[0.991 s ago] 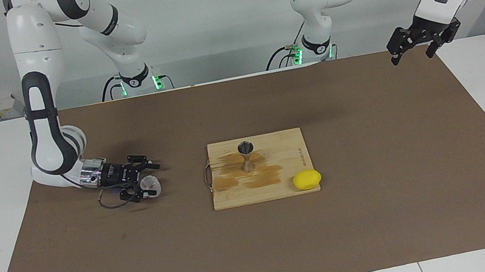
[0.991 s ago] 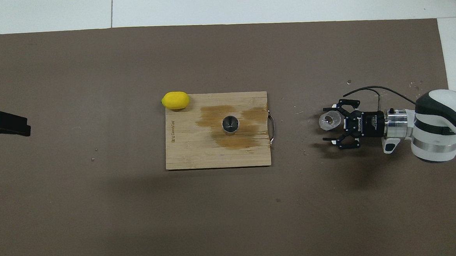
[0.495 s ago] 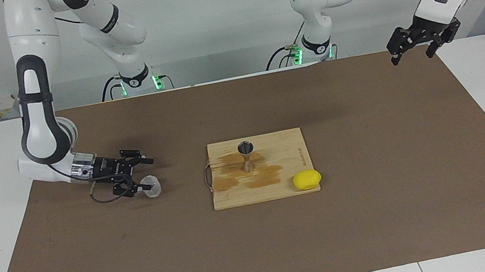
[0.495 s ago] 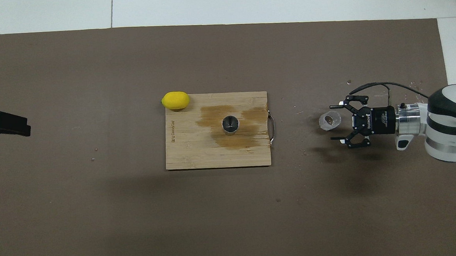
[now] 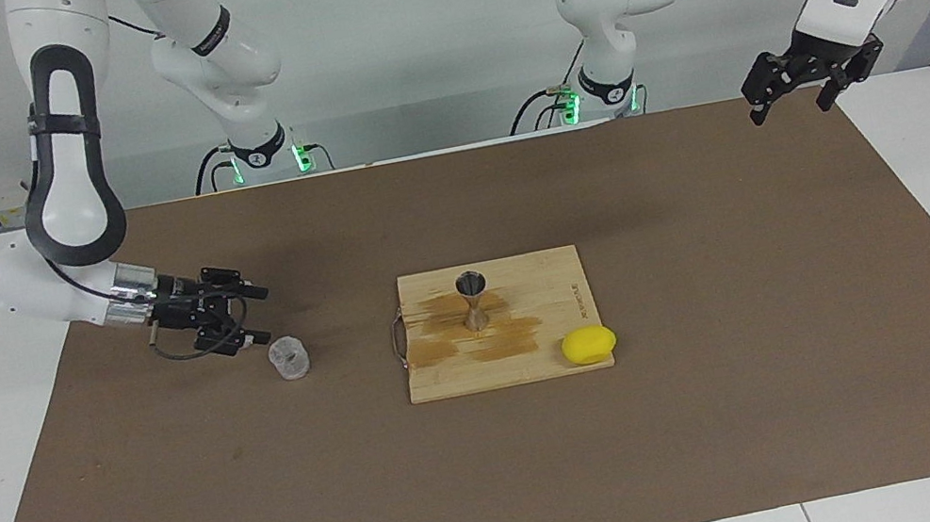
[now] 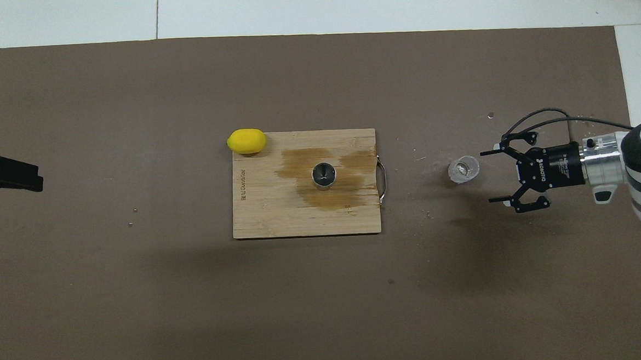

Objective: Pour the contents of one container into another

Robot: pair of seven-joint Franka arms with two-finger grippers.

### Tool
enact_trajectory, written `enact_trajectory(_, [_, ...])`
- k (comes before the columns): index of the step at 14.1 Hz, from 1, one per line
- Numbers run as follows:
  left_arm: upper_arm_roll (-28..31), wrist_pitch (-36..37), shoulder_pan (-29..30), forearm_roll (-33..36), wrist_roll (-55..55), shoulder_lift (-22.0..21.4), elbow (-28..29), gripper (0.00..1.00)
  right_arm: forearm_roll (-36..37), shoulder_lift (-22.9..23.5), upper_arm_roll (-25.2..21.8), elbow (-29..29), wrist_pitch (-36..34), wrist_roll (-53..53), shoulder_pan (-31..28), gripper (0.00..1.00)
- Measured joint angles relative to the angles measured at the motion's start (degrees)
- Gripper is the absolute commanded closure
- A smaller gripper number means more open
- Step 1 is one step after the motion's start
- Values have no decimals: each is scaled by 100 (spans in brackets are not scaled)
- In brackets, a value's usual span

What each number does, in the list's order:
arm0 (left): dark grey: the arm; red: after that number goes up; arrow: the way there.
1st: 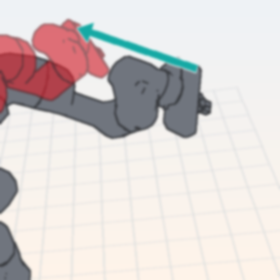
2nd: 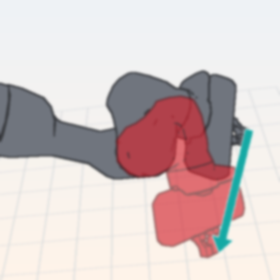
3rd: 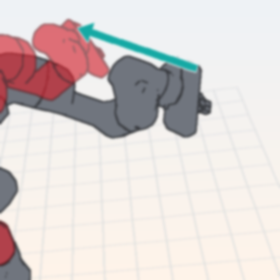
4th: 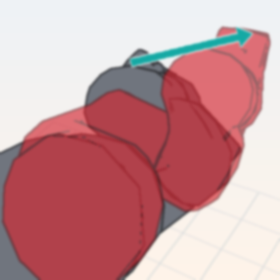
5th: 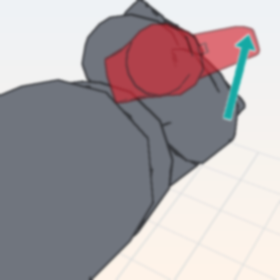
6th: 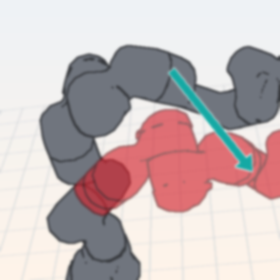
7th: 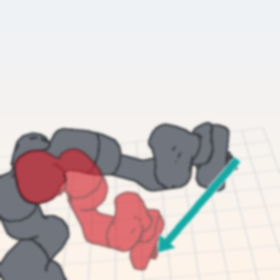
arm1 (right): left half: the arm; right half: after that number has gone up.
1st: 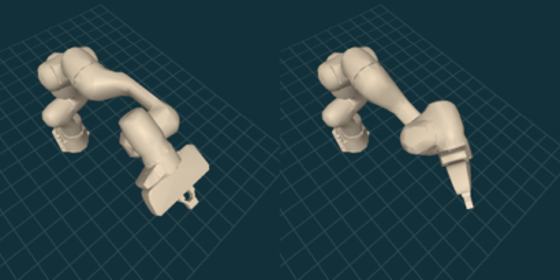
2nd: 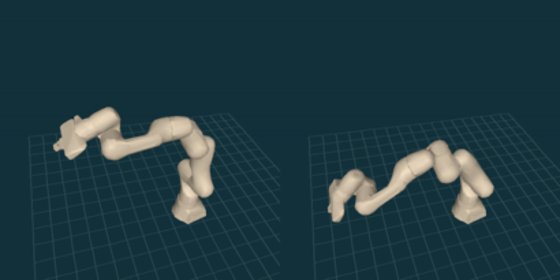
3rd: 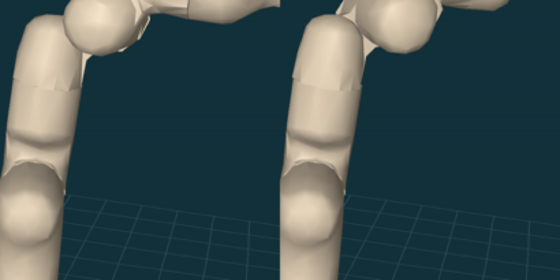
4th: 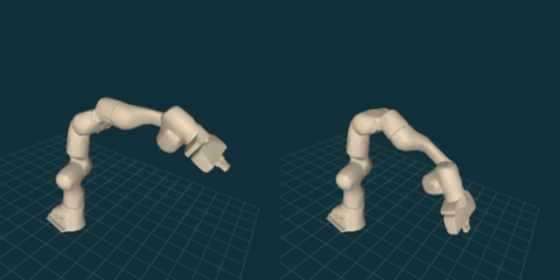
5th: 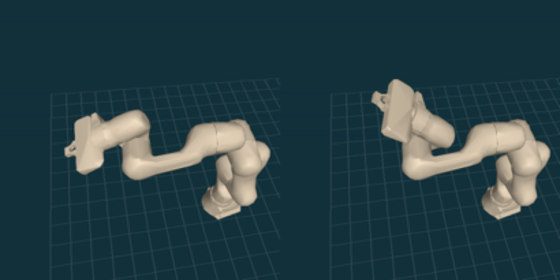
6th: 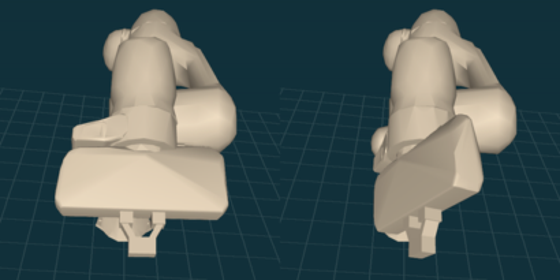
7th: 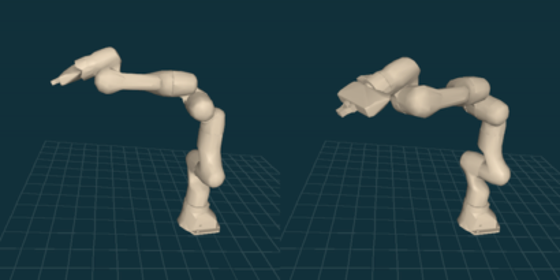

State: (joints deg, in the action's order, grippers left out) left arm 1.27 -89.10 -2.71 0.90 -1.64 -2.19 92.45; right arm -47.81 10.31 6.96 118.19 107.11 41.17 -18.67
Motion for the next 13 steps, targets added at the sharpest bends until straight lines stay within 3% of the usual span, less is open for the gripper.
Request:
enact_trajectory(7, [0,0,0,0,0,0,0,0,1645,-600,48,-93,1176,-53,280,0])
enact_trajectory(10, [0,0,0,0,0,0,0,0,2211,-842,56,-178,1343,-381,415,0])
enact_trajectory(13, [0,0,0,0,0,0,0,0,3613,-904,73,-434,1244,-724,721,0])
